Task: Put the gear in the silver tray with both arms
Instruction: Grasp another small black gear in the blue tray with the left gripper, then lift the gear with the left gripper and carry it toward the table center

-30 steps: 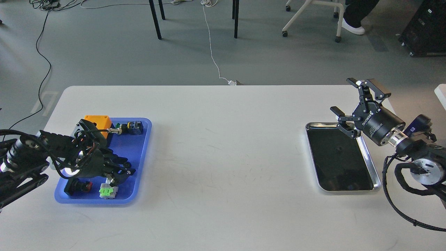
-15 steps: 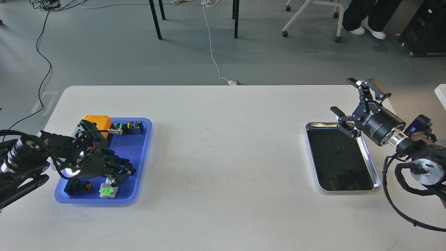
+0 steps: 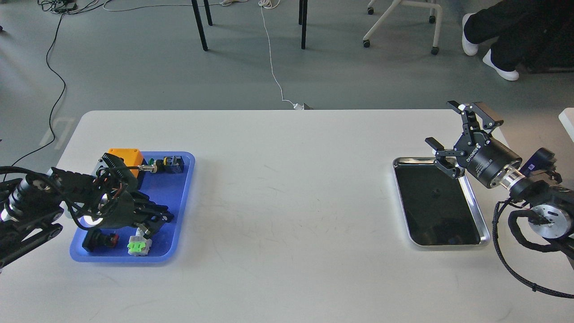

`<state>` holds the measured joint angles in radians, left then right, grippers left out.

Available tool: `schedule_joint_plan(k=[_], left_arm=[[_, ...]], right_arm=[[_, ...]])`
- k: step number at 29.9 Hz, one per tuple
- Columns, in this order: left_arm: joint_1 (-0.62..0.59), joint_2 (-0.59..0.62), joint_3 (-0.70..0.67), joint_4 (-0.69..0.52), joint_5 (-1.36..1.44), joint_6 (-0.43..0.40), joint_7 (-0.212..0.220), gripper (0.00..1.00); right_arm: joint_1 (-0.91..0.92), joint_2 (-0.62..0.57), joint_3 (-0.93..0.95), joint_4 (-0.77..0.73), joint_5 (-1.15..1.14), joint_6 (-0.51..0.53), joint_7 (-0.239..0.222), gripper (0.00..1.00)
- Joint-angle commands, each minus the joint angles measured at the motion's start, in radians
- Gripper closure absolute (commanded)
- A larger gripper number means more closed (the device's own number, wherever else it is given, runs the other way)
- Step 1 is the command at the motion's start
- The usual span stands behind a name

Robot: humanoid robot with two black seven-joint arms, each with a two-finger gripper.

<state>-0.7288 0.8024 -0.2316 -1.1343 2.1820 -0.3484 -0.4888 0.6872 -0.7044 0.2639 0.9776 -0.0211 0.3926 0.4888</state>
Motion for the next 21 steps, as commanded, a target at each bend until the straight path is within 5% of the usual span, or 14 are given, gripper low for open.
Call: schedule_joint_plan(k=[1,9,14,21], left_arm=[[-0.007,0.003,-0.002,-0.001,0.0,0.0,0.0,0.86],[-0.089,0.008,-0.015,-0.015,0.0,0.0,0.0,0.86],[-0.184,0.003,-0.017,-0.126,0.0,-0.018,0.0,0.85],[-0.29,-0.135,-0.012,-0.242,0.0,-0.14,0.0,0.85]], right_arm=[[0.0,0.0,0.0,0.0,0.0,0.0,0.0,0.02],[0.0,0.0,0.001,0.001,0.001,0.0,0.0,0.02],[0.0,0.0,0.005,0.0,0.0,0.0,0.0,0.02],[0.0,-0.001,0.005,0.0,0.0,-0.001,0.0,0.02]])
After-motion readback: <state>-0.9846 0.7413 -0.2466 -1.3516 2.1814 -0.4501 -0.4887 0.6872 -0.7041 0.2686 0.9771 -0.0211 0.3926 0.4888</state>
